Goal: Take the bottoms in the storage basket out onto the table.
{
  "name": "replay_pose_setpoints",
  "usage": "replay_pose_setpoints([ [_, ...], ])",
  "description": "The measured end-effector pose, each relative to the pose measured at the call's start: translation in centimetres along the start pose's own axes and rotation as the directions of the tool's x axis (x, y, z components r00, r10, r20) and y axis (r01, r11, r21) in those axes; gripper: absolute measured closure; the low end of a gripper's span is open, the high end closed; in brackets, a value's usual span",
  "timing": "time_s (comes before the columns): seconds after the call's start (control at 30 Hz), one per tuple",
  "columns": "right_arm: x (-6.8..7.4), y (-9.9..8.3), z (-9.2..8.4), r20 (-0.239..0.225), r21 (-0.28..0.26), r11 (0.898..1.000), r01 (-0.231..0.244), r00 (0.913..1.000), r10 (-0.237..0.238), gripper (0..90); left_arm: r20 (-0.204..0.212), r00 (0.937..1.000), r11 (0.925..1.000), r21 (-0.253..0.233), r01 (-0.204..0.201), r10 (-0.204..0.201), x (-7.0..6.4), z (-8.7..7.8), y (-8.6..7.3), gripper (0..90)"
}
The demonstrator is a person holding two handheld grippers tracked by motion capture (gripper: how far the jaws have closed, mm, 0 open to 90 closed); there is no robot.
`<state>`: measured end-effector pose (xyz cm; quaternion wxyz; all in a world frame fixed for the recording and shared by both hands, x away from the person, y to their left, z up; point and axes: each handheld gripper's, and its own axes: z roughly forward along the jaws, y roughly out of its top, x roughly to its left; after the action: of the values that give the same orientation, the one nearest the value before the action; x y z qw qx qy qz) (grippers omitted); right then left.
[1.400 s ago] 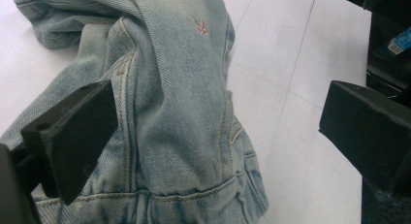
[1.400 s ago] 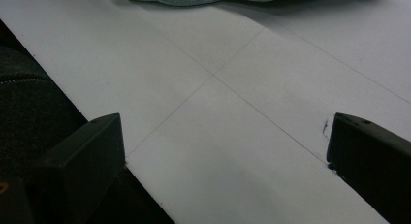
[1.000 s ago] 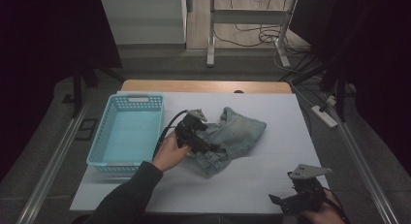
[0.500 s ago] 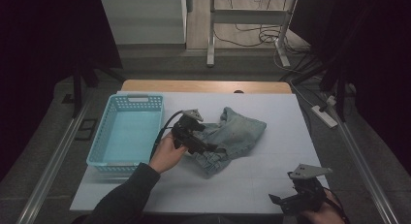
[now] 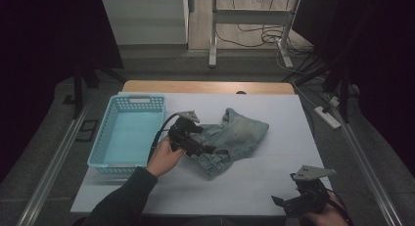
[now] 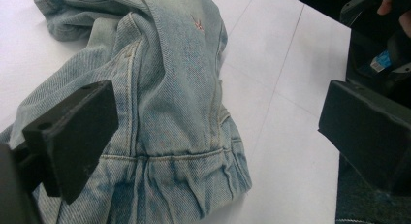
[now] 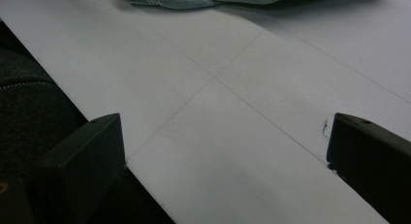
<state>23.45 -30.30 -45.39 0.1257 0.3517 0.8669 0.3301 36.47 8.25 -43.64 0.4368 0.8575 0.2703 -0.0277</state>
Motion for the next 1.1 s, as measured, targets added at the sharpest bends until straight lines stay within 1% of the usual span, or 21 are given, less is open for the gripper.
replay_pose_setpoints([
  [0.37, 0.0, 0.0, 0.0, 0.001, 0.002, 1.0, 0.006, 1.0, -0.006, 0.4, 0.004, 0.9999, 0.9998, -0.018, 0.012, -0.012, 0.0, -1.0, -0.6, 1.8],
  [0.87, 0.0, 0.0, 0.0, 0.003, 0.003, 1.0, 0.007, 1.0, -0.007, 0.4, 0.001, 0.9998, 0.9996, -0.019, 0.022, -0.022, 0.0, -1.7, -1.4, 1.9],
  [1.1, 0.1, 0.0, 0.0, 0.003, 0.004, 1.0, 0.007, 1.0, -0.007, 0.4, -0.002, 0.9994, 0.9991, -0.025, 0.035, -0.035, 0.0, -2.2, -2.1, 1.9],
])
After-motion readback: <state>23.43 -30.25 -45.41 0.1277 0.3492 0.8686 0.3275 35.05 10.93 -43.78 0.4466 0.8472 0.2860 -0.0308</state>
